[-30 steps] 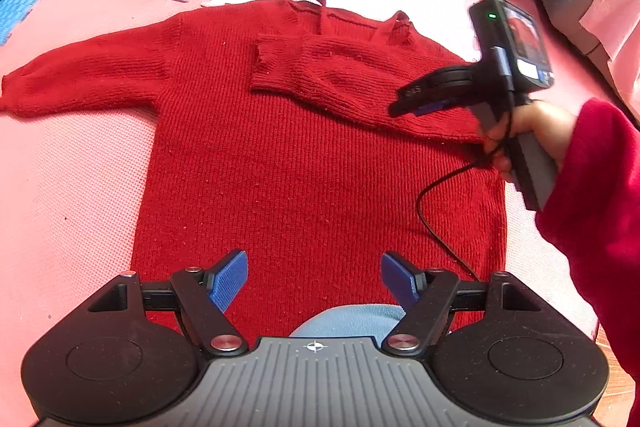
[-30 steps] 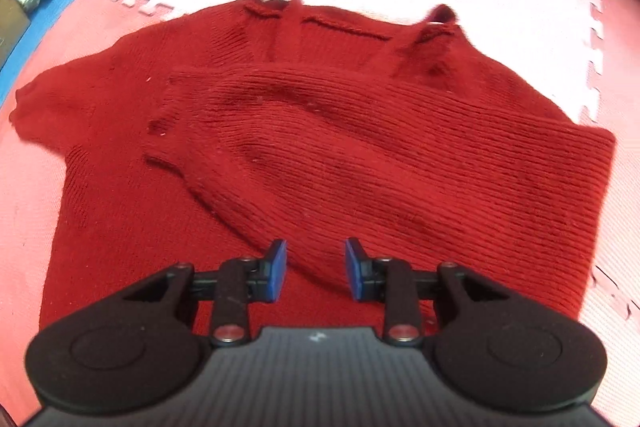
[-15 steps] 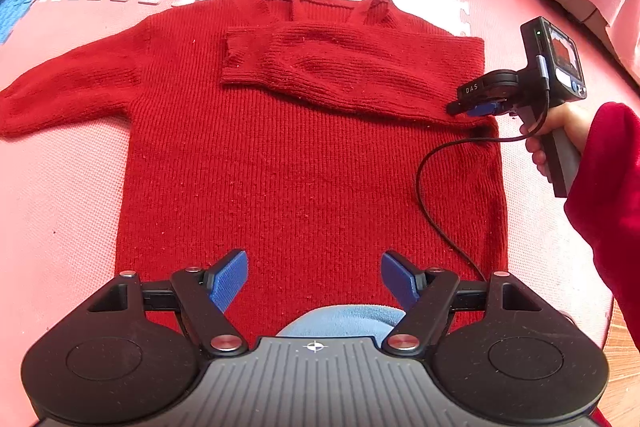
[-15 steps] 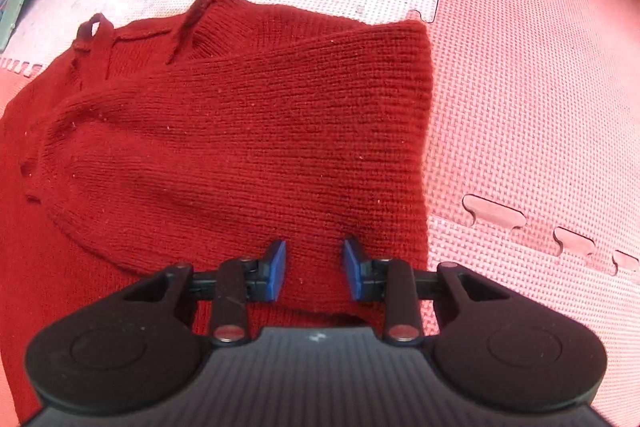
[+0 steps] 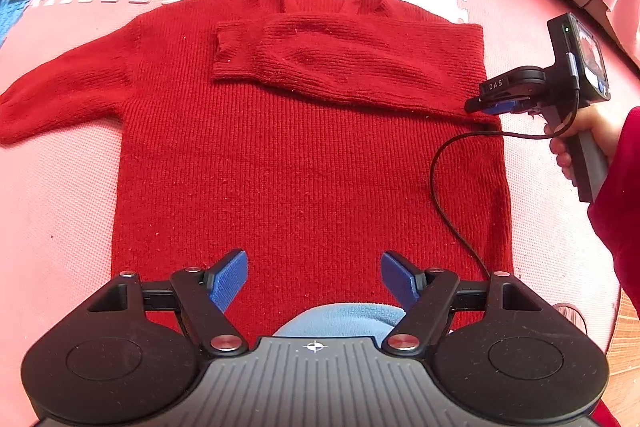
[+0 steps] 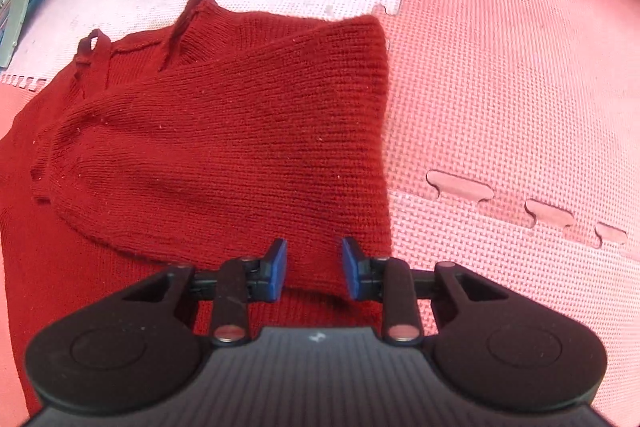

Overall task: Fold clothes
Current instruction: 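Open the right gripper and move it to the folded sleeve's shoulder, then press and smooth the folded sleeve along the shoulder with the right gripper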

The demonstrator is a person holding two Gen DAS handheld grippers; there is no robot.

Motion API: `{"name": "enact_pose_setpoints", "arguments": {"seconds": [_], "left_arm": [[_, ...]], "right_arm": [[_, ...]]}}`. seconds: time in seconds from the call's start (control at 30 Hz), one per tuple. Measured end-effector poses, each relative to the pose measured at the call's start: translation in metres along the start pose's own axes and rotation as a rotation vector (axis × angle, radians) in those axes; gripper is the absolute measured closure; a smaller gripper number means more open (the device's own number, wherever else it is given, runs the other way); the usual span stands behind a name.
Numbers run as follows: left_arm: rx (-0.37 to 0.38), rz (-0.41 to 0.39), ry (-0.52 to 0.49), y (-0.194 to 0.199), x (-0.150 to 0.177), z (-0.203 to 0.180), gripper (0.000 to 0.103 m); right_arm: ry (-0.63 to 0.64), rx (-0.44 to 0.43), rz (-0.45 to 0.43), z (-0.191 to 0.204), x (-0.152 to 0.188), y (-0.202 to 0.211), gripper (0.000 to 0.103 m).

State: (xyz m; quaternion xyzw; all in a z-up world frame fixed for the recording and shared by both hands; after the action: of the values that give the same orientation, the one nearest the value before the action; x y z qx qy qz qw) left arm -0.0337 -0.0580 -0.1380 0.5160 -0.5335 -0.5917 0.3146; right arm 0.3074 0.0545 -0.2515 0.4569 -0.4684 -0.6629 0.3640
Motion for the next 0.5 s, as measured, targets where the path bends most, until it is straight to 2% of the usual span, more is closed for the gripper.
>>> {"name": "enact_pose_setpoints", "arguments": {"seconds": [0.13,0.27,0.5], "left_arm": [[-0.004,0.001,0.002,0.0,0.001,0.002,0.027],[-0.006,-0.002,0.003,0.001,0.001,0.002,0.027],[-0.001,-0.001,-0.008,-0.001,-0.001,-0.001,0.027]], "right_arm": [[0.004,0.002,-0.017,0.0,0.002,-0.005,0.073],[-0.003,0.007,0.02,0.002,-0.005,-0.001,0.073],[0.028,0.04,-0.05,0.007,-0.033,0.008,0.073]]}}
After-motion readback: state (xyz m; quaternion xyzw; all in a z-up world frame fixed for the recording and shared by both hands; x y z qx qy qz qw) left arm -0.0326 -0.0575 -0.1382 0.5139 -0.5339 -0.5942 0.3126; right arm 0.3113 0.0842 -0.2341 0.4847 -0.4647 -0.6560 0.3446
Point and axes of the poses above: each gripper's, at about its wrist camera, not at the fingertips, and y roughly against the way its jaws point, z to its left, x to its underside, the point moved 9 cm from there along -y, roughly the way its jaws point, and after that the axes turned 3 degrees about -y, right-handed, at the moved point
